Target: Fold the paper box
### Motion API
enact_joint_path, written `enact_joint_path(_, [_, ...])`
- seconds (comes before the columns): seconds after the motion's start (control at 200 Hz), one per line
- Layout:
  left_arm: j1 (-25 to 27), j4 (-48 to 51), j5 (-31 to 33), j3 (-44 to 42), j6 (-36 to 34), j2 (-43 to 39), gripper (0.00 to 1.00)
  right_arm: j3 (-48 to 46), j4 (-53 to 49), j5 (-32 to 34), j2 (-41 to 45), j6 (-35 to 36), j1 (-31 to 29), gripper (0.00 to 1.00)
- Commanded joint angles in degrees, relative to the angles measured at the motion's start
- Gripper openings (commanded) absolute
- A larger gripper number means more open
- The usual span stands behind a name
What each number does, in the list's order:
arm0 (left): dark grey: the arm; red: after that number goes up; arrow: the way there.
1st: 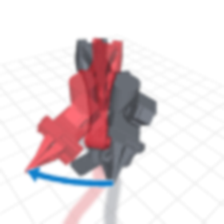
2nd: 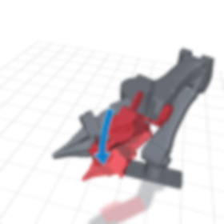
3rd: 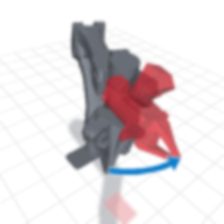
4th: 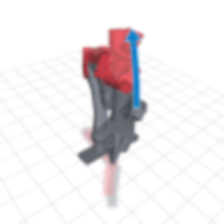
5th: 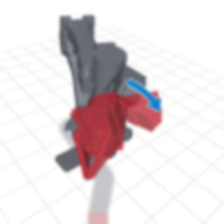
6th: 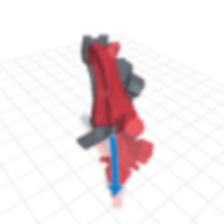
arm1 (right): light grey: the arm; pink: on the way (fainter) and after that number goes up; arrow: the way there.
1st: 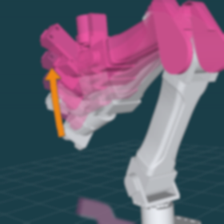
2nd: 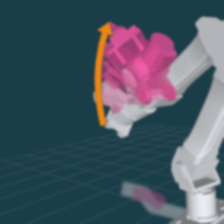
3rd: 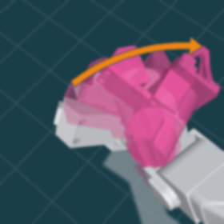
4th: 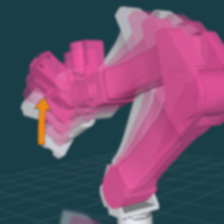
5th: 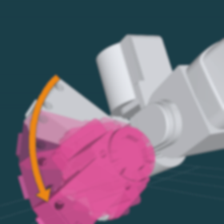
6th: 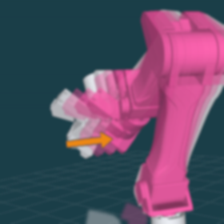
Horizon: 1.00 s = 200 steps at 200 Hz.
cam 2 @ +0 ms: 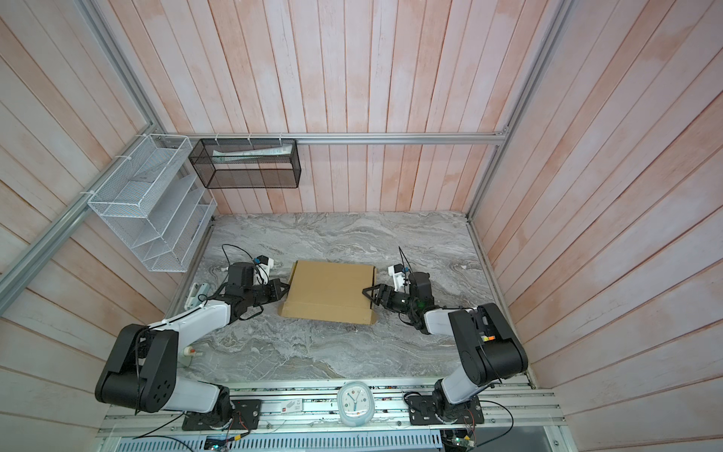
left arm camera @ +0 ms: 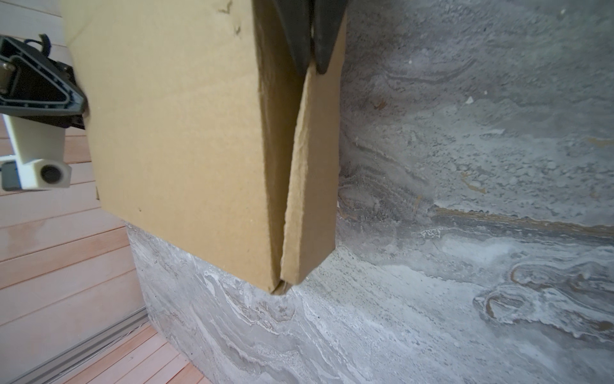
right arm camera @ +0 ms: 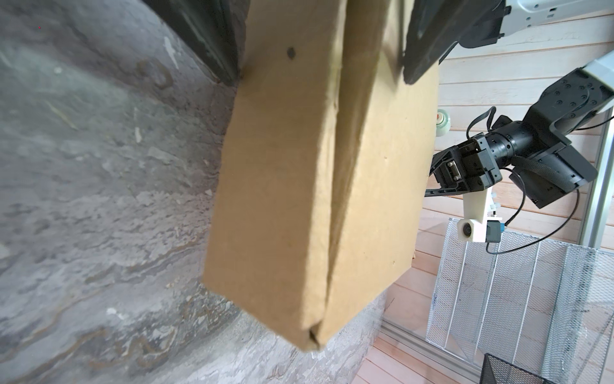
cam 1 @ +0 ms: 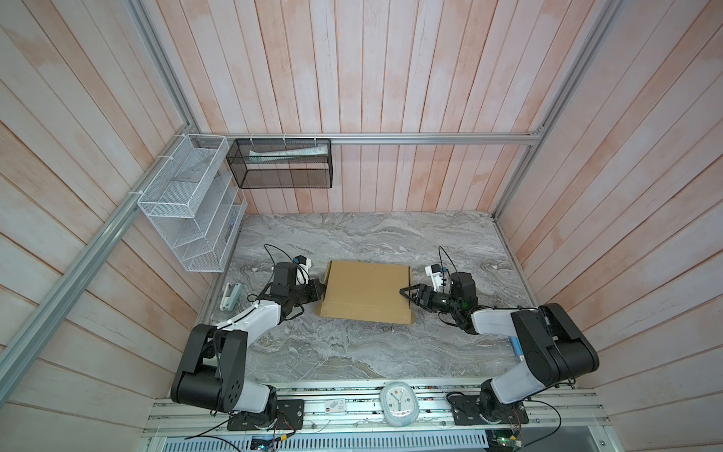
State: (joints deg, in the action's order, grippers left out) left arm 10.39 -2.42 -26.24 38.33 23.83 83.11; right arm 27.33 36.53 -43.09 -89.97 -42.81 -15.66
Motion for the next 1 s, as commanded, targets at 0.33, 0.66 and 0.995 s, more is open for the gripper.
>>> enact_joint_path(0.33, [-0.37,-4.05,-3.37,-0.58,2.36,-0.18,0.00,-0.47,5.86,-0.94,0.42,-3.03,-0.21,0.80])
enact_joint_path(0.66, [-0.21,-5.05,-3.47,-0.86,2.84,0.08,0.00,0.88,8.33,-1.13,-2.39,-5.68,-1.47,0.80])
enact_joint_path(0.995, [1.01,-5.67,-0.39,-1.81,2.41,-0.59,0.00,1.98,10.19,-1.28,-3.01,-8.12,-2.57,0.69])
